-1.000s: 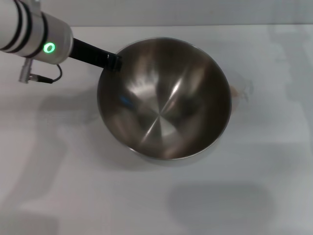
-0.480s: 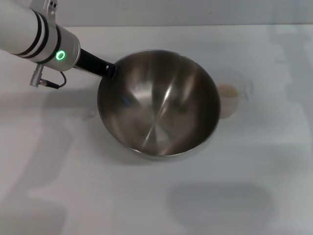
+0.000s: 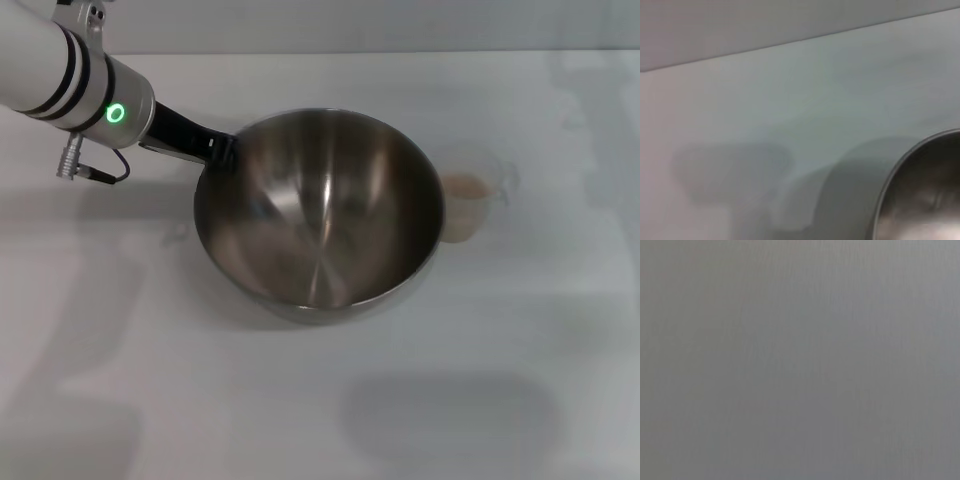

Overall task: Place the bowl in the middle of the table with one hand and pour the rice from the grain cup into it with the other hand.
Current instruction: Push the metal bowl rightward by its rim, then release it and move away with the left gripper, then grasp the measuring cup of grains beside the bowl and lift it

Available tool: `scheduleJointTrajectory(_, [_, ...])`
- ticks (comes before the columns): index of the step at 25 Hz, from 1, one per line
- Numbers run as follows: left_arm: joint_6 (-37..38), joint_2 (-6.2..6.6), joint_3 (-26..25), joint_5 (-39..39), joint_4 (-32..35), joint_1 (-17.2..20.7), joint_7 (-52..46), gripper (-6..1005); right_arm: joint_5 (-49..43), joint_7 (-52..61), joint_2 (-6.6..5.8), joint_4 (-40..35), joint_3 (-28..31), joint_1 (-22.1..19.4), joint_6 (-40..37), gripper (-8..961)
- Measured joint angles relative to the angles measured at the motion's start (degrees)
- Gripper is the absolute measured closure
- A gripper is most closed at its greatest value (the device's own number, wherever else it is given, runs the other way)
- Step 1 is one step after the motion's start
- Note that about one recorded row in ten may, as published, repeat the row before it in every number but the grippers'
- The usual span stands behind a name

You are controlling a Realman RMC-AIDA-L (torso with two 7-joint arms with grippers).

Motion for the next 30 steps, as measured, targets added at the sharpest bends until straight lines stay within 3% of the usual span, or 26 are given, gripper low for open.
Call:
scheduleJointTrajectory(8, [0.2, 0.0, -0.76, -0.29, -4.11, 1.45, 0.44, 789, -0.04, 0.0, 0.0, 0.03, -0.06, -0.16, 0.01, 405])
scheduleJointTrajectory(10, [0.58, -0.04, -1.53, -0.33, -8.48, 3.02, 0.48, 753, -0.05, 0.0, 0.0, 0.04, -0.07, -0.2, 0.01, 405])
scheduleJointTrajectory(11, [2.62, -0.14, -1.91, -0.36, -14.0, 5.53, 1.09, 721, -0.04, 0.0, 0.0, 0.03, -0.07, -0.22, 0.01, 405])
scheduleJointTrajectory(12, [2.62, -0.14, -1.91, -0.36, -14.0, 5.53, 1.09, 688, -0.05, 0.0, 0.02, 0.03, -0.08, -0.22, 0.01, 405])
scheduleJointTrajectory(15, [11.38, -0.16, -0.51, 0.56, -20.22, 11.24, 3.75, 591, -0.05, 0.0, 0.06, 0.07, -0.08, -0.22, 0.01, 404])
scheduleJointTrajectory(16, [21.23, -0.13, 1.11, 1.33, -21.79, 15.46, 6.16, 590, -0.04, 0.0, 0.06, 0.08, -0.08, -0.22, 0.01, 404])
scheduleJointTrajectory(17, [21.23, -0.13, 1.11, 1.33, -21.79, 15.46, 6.16, 590, -0.05, 0.0, 0.07, 0.1, -0.08, -0.21, 0.02, 404])
scheduleJointTrajectory(18, [28.87, -0.14, 2.49, 1.66, -22.02, 18.35, 7.82, 589, -0.04, 0.0, 0.07, 0.13, -0.08, -0.21, 0.01, 404])
scheduleJointTrajectory(19, [43.48, -0.19, 5.34, 1.82, -21.04, 23.2, 10.05, 590, -0.04, 0.0, 0.12, 0.16, -0.08, -0.2, 0.01, 404])
scheduleJointTrajectory(20, [43.48, -0.19, 5.34, 1.82, -21.04, 23.2, 10.05, 592, -0.04, 0.0, 0.12, 0.16, -0.08, -0.2, 0.01, 404])
scheduleJointTrajectory(23, [69.84, -0.18, 10.72, 1.46, -15.83, 29.23, 10.44, 596, -0.04, 0.12, 0.16, 0.18, -0.08, -0.2, 0.08, 405])
scheduleJointTrajectory(24, [77.52, -0.2, 12.38, 1.35, -13.47, 30.4, 9.48, 598, -0.04, 0.32, 0.22, 0.19, -0.06, -0.21, 0.15, 405])
scheduleJointTrajectory(26, [101.95, 0.05, 16.97, 2.19, -4.62, 32.15, 1.08, 601, 0.02, 0.58, 0.78, 0.79, 0.05, -1.02, 0.31, 406])
scheduleJointTrajectory(27, [108.56, 0.14, 18.02, 3.49, -1.01, 32.19, -3.67, 603, 0.04, 0.61, 1.16, 1.33, 0.1, -1.72, 0.34, 406])
scheduleJointTrajectory(28, [108.56, 0.14, 18.02, 3.49, -1.01, 32.19, -3.67, 604, 0.04, 0.61, 1.16, 1.33, 0.1, -1.72, 0.34, 406])
scheduleJointTrajectory(29, [116.38, 0.21, 18.54, 7.21, 4.2, 31.83, -11.37, 606, 0.06, 0.6, 1.97, 3.06, 0.23, -3.98, 0.17, 407])
scheduleJointTrajectory(30, [116.38, 0.21, 18.54, 7.21, 4.2, 31.83, -11.37, 605, 0.06, 0.6, 1.97, 3.06, 0.23, -3.98, 0.17, 407])
